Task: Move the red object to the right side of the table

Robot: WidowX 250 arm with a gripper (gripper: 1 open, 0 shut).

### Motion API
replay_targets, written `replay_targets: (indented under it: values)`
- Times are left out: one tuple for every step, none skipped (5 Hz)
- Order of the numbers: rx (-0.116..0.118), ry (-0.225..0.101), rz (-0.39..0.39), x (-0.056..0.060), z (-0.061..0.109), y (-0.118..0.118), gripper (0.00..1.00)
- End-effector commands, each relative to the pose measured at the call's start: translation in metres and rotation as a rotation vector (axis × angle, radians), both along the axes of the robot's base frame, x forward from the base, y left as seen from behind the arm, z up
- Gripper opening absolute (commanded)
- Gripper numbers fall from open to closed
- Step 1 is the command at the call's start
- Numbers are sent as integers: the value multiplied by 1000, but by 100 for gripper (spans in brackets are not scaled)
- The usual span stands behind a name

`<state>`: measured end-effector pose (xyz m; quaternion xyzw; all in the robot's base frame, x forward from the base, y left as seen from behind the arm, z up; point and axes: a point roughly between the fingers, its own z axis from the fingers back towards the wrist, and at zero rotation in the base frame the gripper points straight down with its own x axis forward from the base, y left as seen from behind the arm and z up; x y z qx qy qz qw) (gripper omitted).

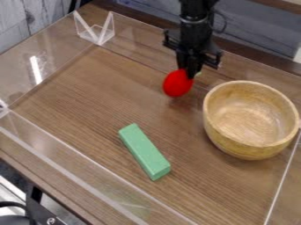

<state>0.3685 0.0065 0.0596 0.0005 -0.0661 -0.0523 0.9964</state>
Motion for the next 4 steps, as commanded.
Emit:
replay_targets:
  values:
    - [11,-121,-4,9,38,-3,0]
    - [7,-127,-80,6,34,-20,0]
    - [3,-135,-150,5,29,-35,0]
    - [6,-144,-159,5,34,-35,0]
